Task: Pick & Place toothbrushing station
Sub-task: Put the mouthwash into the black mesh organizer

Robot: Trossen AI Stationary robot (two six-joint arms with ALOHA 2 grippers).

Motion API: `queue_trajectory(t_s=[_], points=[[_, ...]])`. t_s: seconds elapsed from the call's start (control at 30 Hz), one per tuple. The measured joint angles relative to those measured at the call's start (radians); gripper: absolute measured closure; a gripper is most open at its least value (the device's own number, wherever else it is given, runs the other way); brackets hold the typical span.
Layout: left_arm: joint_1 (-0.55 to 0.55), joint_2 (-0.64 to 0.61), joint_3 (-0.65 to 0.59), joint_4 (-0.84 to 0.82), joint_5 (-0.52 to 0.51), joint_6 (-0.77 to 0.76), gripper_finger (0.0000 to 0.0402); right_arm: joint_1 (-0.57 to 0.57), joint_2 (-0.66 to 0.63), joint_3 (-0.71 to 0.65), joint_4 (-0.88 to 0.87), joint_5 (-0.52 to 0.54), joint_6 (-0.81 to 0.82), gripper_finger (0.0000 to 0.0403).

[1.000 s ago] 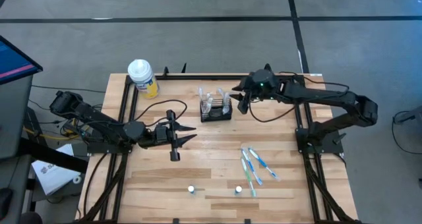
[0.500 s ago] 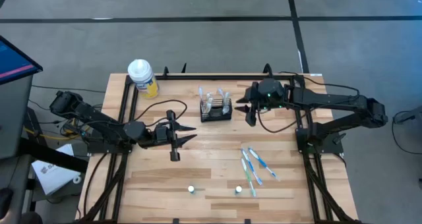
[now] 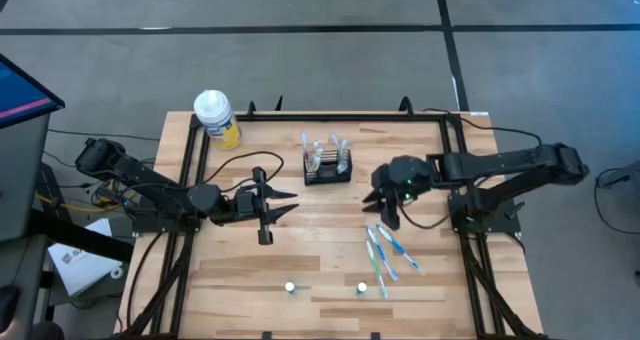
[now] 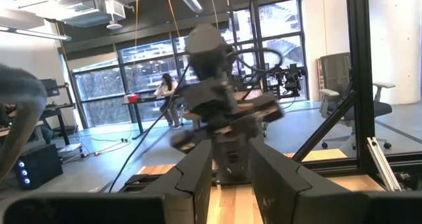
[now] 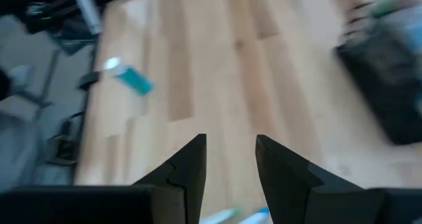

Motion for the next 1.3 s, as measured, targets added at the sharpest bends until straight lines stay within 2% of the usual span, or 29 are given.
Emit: queue_trajectory(t_s=[0.3,0.37,0.5,0.87,1.07,1.3], points=[[0.017,0.0,0.0,0.0,0.0,0.0,0.0309,0.192,0.073,0.003,0.06,-0.002,0.046,0.0285],[0.017,0.0,0.0,-0.007,0.001,0.0,0.0309,0.222,0.11,0.045,0.041,-0.002,0.05,0.0285],[0.017,0.0,0.0,-0.012,0.0,0.0,0.0309,0.263,0.195,0.161,-0.099,0.0,0.028,0.0285],[0.017,0.0,0.0,-0.015,0.0,0.0,0.0309,0.322,0.516,0.527,-0.521,0.068,-0.215,0.0285],[0.017,0.0,0.0,-0.015,0.0,0.0,0.0309,0.366,0.653,0.678,-0.646,0.082,-0.325,0.0285],[0.017,0.001,0.0,-0.017,0.0,0.0,0.0309,0.404,0.74,0.788,-0.684,0.084,-0.339,0.0285]])
